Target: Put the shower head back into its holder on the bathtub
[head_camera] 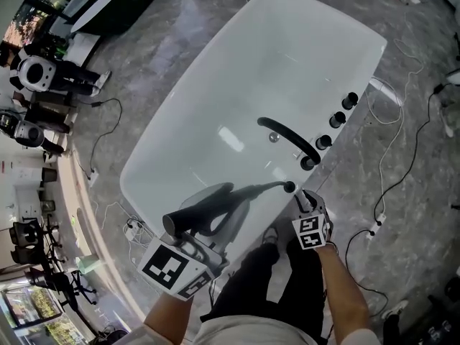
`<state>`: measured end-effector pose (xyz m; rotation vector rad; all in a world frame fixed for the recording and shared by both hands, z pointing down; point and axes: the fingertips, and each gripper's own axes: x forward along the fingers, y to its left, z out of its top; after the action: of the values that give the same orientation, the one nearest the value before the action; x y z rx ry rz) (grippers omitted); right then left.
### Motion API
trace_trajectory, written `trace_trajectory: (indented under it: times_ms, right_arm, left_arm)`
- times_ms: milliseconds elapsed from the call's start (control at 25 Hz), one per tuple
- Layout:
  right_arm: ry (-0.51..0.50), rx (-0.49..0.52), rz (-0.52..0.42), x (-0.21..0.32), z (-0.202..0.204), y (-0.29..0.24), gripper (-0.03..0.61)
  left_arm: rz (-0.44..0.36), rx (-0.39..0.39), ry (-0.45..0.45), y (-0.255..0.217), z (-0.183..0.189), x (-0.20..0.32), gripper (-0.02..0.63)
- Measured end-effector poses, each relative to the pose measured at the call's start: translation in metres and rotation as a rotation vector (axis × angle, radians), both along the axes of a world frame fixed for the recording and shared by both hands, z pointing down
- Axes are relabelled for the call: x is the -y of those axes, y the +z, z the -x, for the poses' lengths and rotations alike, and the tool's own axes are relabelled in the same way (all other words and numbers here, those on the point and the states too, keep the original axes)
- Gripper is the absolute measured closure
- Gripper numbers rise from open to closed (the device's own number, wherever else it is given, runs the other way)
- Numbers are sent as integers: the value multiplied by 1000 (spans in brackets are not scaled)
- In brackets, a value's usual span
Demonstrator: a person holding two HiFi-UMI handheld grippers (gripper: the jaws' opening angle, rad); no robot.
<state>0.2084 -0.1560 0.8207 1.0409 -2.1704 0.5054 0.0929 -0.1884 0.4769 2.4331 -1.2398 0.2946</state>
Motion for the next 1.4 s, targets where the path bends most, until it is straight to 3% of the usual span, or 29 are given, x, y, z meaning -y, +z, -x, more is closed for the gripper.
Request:
trace_trajectory:
  times_ms: [320, 520, 680, 800, 1000, 1400]
  right_arm:
    - [118, 137, -115, -17, -35, -76, 472]
    - [168, 226, -183, -10, -42, -121, 472]
    - [177, 279, -237, -5, -52, -146, 472]
    - [189, 297, -240, -1, -60, -148, 472]
    - [172, 315, -246, 5, -59, -144, 472]
    - [181, 365, -248, 9, -56, -148, 472]
  left_arm:
    - [65, 69, 118, 80, -45, -3, 482]
    - [83, 67, 182, 142, -71, -2, 482]
    - [106, 144, 218, 196, -82, 0, 482]
    - [130, 205, 235, 222, -85, -4, 482]
    - [153, 214, 250, 261, -93, -10, 482]
    - [212, 345, 262, 332, -98, -12, 482]
